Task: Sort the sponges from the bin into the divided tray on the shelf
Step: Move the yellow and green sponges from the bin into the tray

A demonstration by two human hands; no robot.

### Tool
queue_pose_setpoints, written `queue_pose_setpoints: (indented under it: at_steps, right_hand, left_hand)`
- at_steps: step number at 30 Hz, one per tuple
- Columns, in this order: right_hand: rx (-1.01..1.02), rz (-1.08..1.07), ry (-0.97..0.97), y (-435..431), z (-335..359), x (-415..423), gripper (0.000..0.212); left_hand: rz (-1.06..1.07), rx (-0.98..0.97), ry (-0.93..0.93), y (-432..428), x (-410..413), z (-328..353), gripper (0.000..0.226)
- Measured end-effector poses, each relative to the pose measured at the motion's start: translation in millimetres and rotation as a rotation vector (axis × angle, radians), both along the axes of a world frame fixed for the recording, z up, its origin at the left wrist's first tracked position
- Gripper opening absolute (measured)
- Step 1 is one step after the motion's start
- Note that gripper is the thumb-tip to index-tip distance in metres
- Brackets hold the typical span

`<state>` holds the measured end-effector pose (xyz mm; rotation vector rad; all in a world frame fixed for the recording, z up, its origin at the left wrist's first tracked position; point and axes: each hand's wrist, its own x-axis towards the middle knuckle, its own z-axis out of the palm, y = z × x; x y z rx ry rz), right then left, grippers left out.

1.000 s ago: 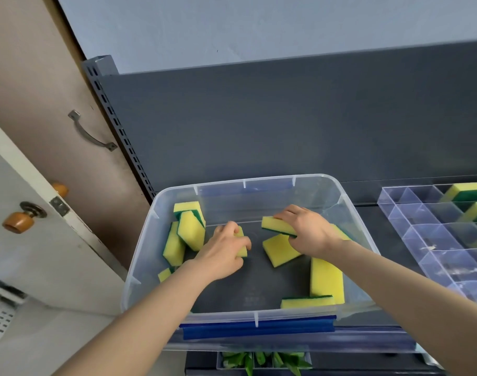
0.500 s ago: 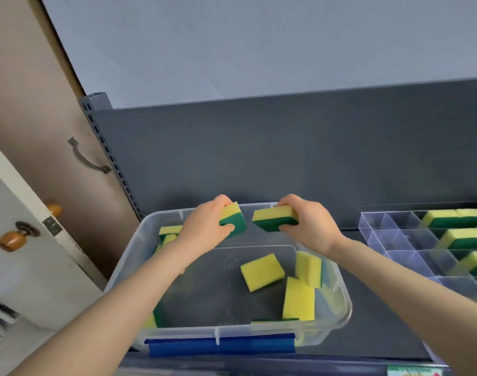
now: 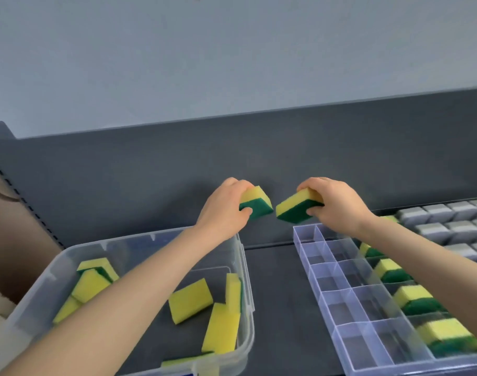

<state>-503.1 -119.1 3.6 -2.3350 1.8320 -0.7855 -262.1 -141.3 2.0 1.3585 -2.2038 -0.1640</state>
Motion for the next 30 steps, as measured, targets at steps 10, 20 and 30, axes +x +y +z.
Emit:
queue_pose_setpoints:
  at_steps: [10, 20, 30]
  right_hand:
    - [0.099, -0.077, 0.127, -32.9, -20.2, -99.1, 0.044]
    - [0.177, 0.059, 0.221, -67.8, -65.3, -129.8, 0.047]
    - [0.238, 0.149, 0.323, -81.5, -81.0, -125.6, 0.050]
  left_hand:
    - [-0.001, 0.082, 0.004, -30.9, -104.3, -26.2, 0.035]
    - [0.072, 0.166, -0.048, -47.1, -151.1, -73.0, 0.035]
    - [0.073, 0.271, -0.139, -55.6, -164.8, -97.5, 0.045]
